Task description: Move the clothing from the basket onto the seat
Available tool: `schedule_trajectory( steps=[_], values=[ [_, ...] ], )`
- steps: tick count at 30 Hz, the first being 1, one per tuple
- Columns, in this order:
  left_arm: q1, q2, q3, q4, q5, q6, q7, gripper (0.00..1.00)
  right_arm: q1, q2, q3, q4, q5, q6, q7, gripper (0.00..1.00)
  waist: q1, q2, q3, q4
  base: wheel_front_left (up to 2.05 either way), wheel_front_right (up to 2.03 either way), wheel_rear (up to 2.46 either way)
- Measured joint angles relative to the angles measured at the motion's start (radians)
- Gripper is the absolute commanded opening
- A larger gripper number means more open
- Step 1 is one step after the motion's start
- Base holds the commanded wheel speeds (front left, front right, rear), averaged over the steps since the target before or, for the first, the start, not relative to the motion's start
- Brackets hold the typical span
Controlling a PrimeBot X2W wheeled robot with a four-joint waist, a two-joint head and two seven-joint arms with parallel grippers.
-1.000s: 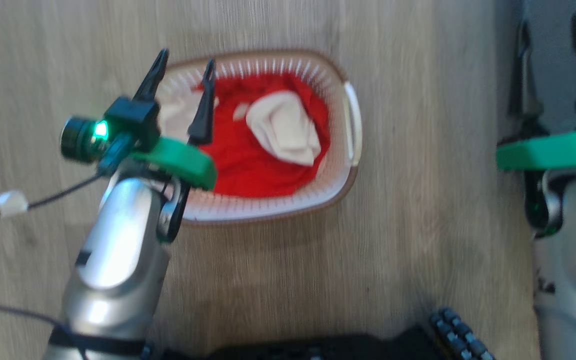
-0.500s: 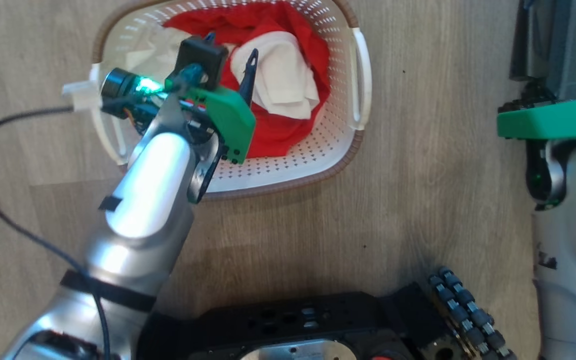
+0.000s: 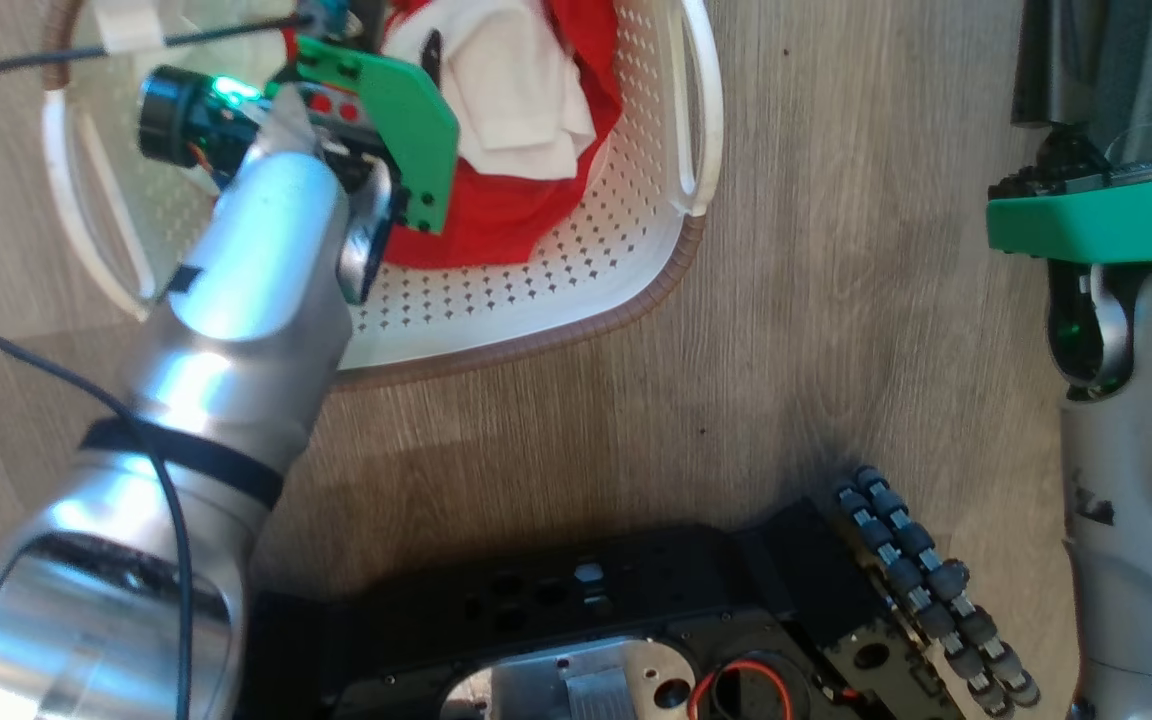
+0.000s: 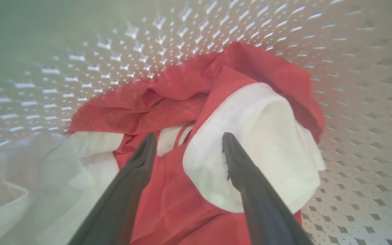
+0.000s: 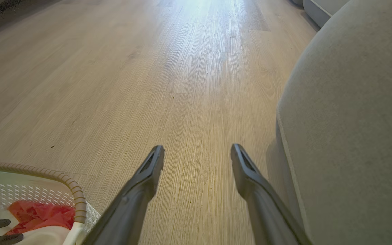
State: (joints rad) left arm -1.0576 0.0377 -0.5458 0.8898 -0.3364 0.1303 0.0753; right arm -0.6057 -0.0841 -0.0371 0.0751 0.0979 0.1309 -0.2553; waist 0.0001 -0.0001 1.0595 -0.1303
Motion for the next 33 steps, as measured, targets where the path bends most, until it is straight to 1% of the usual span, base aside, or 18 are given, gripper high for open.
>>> schedule_trajectory(
  steps=[8,10,14,16,22,23,28,33],
  values=[
    [-0.106,0.0,-0.021,0.151,-0.063,0.007,-0.046,1.0,0.001,-0.001,-0.005,-0.021,0.004,0.0,0.0,1.0,0.0001,0.0,0.056,-0.016,0.0,0.0,0.0],
    [-0.114,0.0,-0.029,0.163,-0.092,0.003,-0.061,1.0,0.001,-0.001,-0.008,-0.021,0.011,0.0,0.0,1.0,0.0,0.0,0.057,-0.021,0.0,0.0,0.0],
    [-0.114,-0.001,-0.062,0.162,-0.153,-0.024,-0.08,1.0,0.003,0.0,-0.015,-0.018,0.013,0.0,0.0,1.0,0.0,0.0001,0.047,-0.018,0.0,0.0,0.0],
    [-0.114,-0.001,-0.086,0.159,-0.186,-0.032,-0.076,1.0,0.004,0.0,-0.016,-0.016,0.016,0.0,0.0,1.0,0.0,0.0001,0.04,-0.015,0.0,0.0,0.0],
    [-0.114,-0.001,-0.148,0.167,-0.27,-0.049,-0.013,1.0,0.004,0.001,-0.016,-0.015,0.016,0.0,0.0,1.0,0.0,0.0,0.036,-0.009,0.0,0.0,0.0],
    [-0.114,-0.001,-0.157,0.166,-0.285,-0.058,-0.005,1.0,0.004,0.001,-0.016,-0.016,0.016,0.0,0.0,1.0,0.0,0.0001,0.038,-0.008,0.0,0.0,0.0],
    [-0.113,-0.001,-0.21,0.173,-0.333,-0.057,0.015,1.0,0.004,0.001,-0.021,-0.018,0.016,0.0,0.0,1.0,-0.0001,0.0001,0.046,-0.003,0.0,0.0,0.0],
    [-0.113,0.0,-0.254,0.211,-0.363,-0.055,0.012,1.0,0.004,0.001,-0.021,-0.022,0.016,0.0,0.0,1.0,0.0,0.0001,0.062,-0.01,0.0,0.0,0.0]
  ],
)
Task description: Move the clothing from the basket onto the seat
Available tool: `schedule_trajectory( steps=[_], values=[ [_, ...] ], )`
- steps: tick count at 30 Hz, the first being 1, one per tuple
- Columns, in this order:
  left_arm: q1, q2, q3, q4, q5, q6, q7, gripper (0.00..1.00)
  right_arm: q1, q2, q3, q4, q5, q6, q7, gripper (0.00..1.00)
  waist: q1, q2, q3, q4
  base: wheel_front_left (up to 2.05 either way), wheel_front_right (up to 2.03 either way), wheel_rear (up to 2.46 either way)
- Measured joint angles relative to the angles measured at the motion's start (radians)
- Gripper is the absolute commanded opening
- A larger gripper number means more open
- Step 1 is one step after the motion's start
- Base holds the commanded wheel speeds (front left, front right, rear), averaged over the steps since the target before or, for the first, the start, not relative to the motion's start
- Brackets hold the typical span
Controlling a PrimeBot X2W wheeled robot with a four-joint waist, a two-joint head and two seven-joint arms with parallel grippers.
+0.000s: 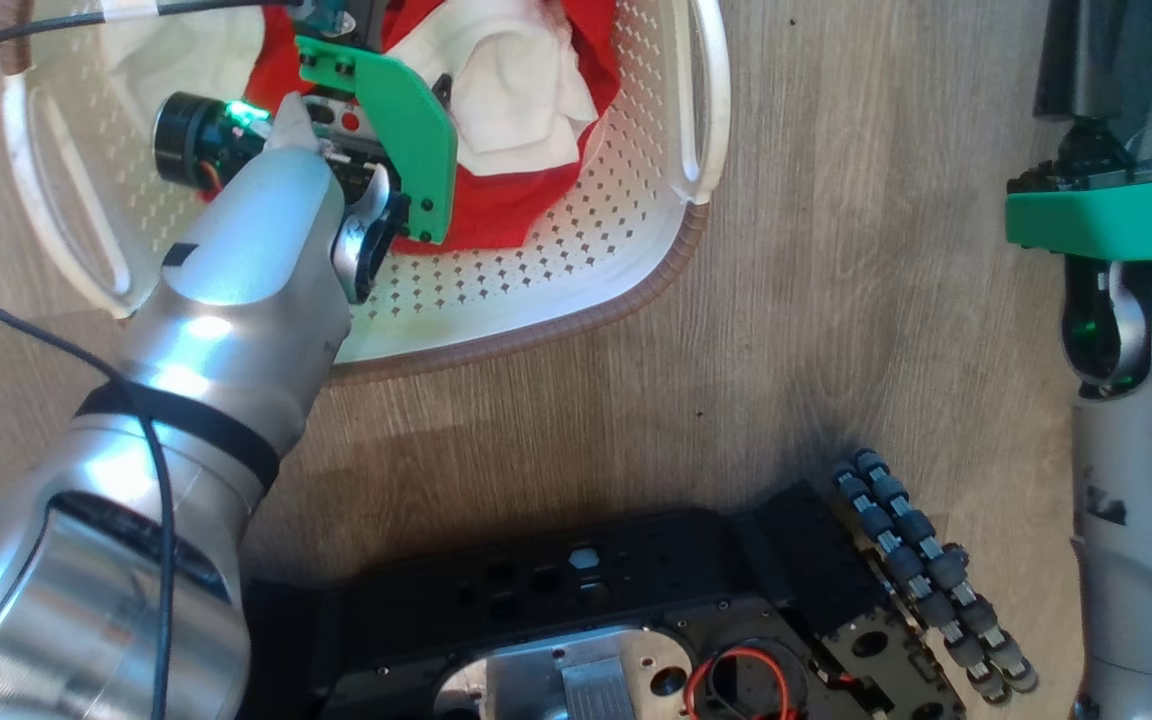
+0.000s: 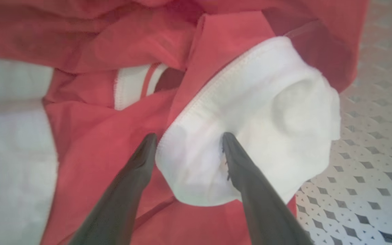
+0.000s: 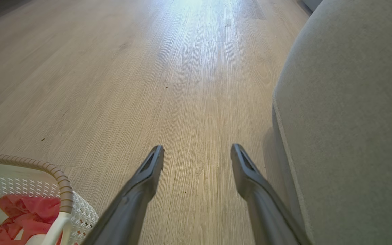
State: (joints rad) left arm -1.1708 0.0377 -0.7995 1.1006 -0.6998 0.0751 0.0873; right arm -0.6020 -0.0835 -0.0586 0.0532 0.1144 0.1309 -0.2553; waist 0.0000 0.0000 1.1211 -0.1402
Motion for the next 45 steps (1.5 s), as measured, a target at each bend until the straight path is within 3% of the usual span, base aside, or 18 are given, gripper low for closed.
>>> schedule_trajectory(
  steps=[4,5,6,10,19,26,31,38,45],
  values=[
    [0.0,0.0,-0.019,0.013,-0.03,-0.004,0.0,1.0,0.0,0.0,-0.001,0.0,0.001,0.0,0.0,1.0,0.0,0.0,0.005,-0.01,0.0,0.0,0.0],
    [0.0,0.001,-0.025,0.013,-0.04,-0.014,0.0,0.4,0.0,0.0,-0.001,0.0,0.001,0.0,0.0,1.0,0.0,0.0,0.005,-0.013,0.0,0.0,0.0],
    [0.0,0.0,-0.035,0.012,-0.048,-0.024,-0.001,0.0,0.0,0.0,-0.002,0.0,0.001,0.0,0.0,1.0,0.0,0.0,0.003,-0.014,0.0,0.0,0.0],
    [0.0,0.0,-0.053,0.011,-0.082,-0.048,-0.004,0.0,0.0,0.0,-0.007,0.002,0.001,0.0,0.0,1.0,0.0,0.0,-0.012,-0.015,0.0,0.0,0.0],
    [0.03,0.0,-0.06,-0.032,-0.175,-0.074,-0.143,0.0,0.022,0.002,-0.032,0.025,0.002,0.0,0.0,1.0,0.0,0.0,-0.111,0.008,0.0,0.0,0.0],
    [0.145,0.0,-0.015,-0.028,-0.245,-0.1,-0.305,0.0,0.112,0.007,-0.033,0.068,0.001,0.0,0.0,1.0,-0.0001,0.0,-0.274,0.038,0.0,0.0,0.0],
    [0.233,0.025,0.042,-0.054,-0.252,-0.106,-0.336,0.0,0.196,0.013,-0.031,0.099,0.001,0.0,0.0,1.0,-0.0002,0.0001,-0.419,0.061,0.0,0.0,0.0],
    [0.434,0.124,0.214,-0.329,-0.114,-0.009,-0.337,0.0,0.314,0.016,-0.043,0.129,-0.001,0.0,0.0,1.0,-0.0002,0.0001,-0.624,0.093,0.0,0.0,0.0],
    [0.686,0.152,0.318,-0.589,0.045,0.066,-0.337,0.0,0.417,0.015,-0.061,0.158,-0.018,0.0,0.0,1.0,-0.0003,0.0001,-0.797,0.128,0.0,0.0,0.0]
  ],
)
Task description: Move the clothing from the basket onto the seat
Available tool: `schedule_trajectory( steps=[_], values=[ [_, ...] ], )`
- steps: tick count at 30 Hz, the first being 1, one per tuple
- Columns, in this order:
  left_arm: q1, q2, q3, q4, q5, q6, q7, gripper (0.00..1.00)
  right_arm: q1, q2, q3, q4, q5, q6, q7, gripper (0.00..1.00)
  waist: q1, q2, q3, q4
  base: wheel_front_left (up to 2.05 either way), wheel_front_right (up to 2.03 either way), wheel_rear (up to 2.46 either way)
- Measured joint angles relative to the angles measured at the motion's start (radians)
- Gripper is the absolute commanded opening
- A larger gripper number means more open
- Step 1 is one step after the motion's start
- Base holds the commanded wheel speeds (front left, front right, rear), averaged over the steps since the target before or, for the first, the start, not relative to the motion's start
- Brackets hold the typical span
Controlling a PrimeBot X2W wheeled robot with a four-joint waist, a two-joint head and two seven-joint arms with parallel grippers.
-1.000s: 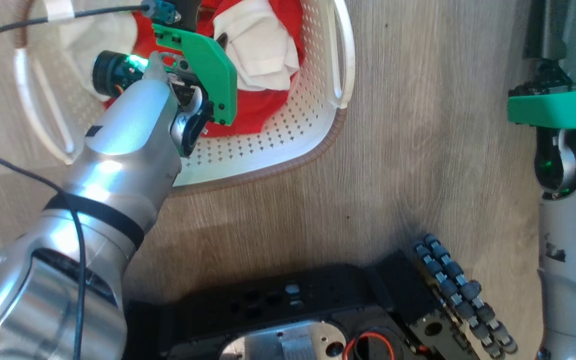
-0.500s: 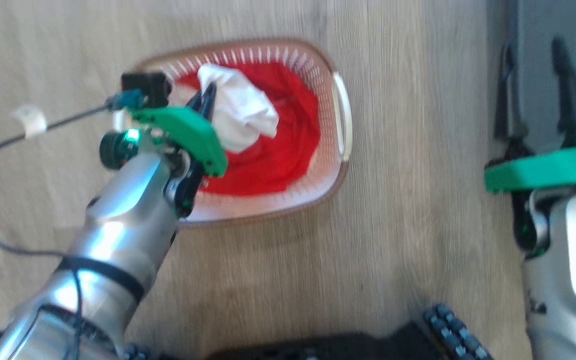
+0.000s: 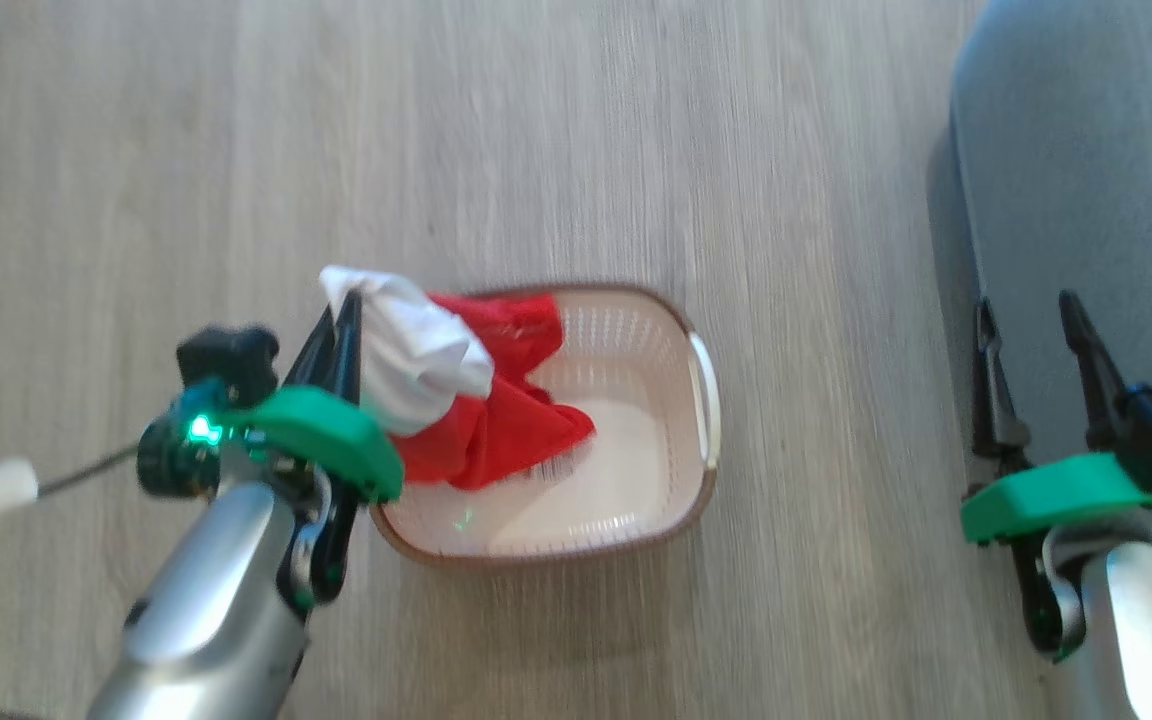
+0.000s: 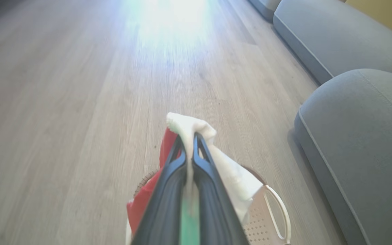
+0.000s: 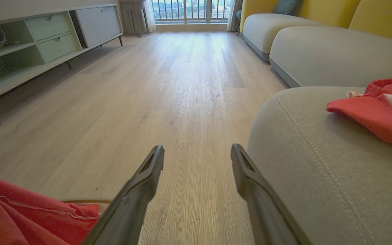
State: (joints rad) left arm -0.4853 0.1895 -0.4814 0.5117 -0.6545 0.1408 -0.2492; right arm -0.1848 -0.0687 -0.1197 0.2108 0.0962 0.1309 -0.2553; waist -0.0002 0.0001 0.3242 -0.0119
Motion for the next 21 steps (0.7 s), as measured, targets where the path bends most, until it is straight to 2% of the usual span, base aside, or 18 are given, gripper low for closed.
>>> schedule_trajectory(
  steps=[10,21],
  values=[
    [0.237,0.021,0.1,-0.199,0.101,0.047,0.0,0.0,0.085,0.0,0.017,0.019,-0.019,0.0,0.0,1.0,0.0,0.0,-0.188,0.025,0.0,0.0,0.0],
    [0.396,0.024,0.161,-0.251,0.155,0.047,0.0,0.0,0.175,-0.001,0.035,0.041,-0.028,0.0,0.0,1.0,0.0,0.0,-0.326,0.016,0.0,0.0,0.0]
  ],
)
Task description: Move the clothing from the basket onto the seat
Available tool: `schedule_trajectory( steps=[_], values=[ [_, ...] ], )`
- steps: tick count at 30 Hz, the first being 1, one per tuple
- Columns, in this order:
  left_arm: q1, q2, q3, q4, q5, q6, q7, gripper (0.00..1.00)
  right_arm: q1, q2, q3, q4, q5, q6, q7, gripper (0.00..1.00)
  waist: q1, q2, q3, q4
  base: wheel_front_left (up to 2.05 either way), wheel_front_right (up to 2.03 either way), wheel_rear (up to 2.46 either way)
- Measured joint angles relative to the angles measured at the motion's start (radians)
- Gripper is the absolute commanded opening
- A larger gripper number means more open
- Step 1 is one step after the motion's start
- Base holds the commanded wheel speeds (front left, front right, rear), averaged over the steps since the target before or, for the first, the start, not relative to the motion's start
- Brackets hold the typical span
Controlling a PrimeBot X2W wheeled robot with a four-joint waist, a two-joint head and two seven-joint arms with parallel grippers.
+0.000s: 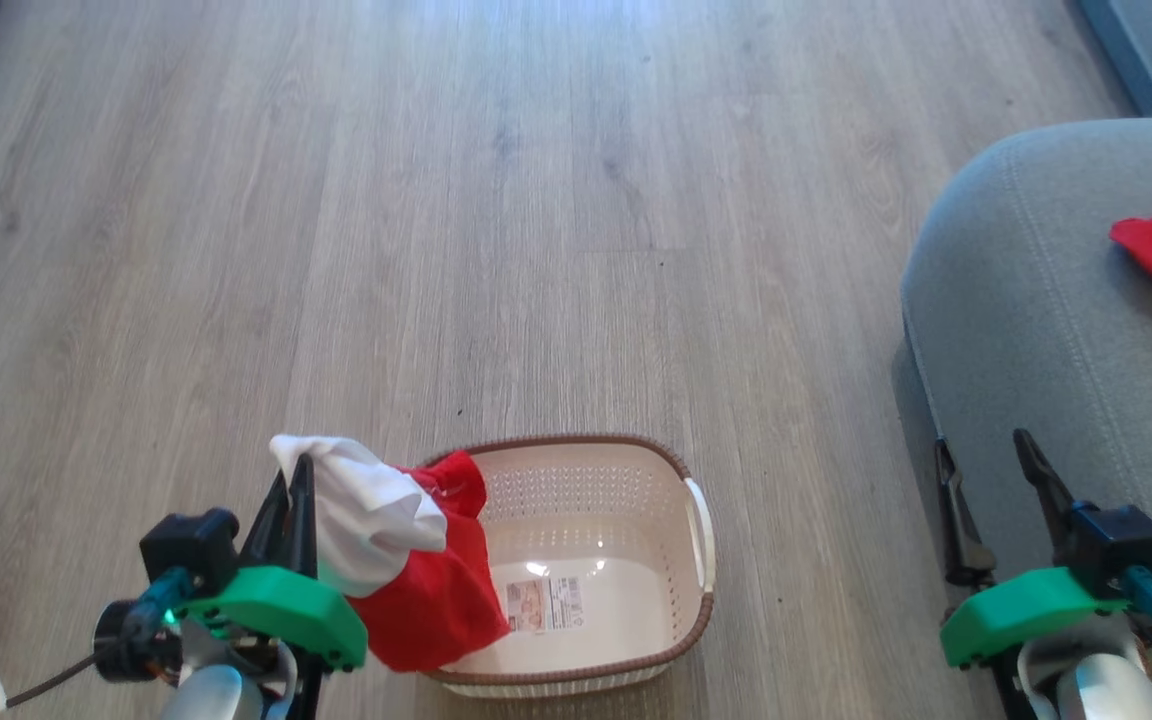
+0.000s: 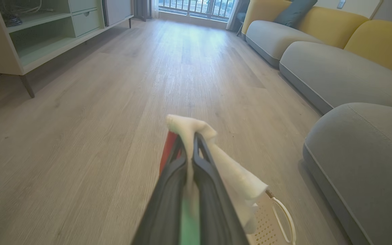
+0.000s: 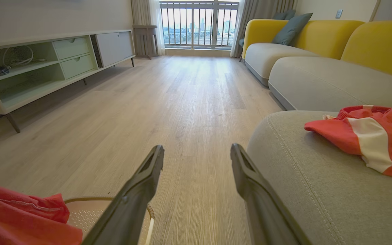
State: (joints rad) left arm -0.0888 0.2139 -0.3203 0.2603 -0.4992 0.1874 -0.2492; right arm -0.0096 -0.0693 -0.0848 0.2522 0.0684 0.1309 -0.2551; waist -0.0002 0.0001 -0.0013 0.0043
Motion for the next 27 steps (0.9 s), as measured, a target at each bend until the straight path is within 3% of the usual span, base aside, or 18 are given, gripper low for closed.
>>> schedule_trajectory(
  steps=[27],
  values=[
    [0.002,-0.013,0.03,-0.013,0.035,-0.026,0.0,0.0,0.0,0.001,0.03,0.008,-0.001,0.0,0.0,1.0,0.0001,-0.0001,0.005,-0.005,0.0,0.0,0.0]
  ],
)
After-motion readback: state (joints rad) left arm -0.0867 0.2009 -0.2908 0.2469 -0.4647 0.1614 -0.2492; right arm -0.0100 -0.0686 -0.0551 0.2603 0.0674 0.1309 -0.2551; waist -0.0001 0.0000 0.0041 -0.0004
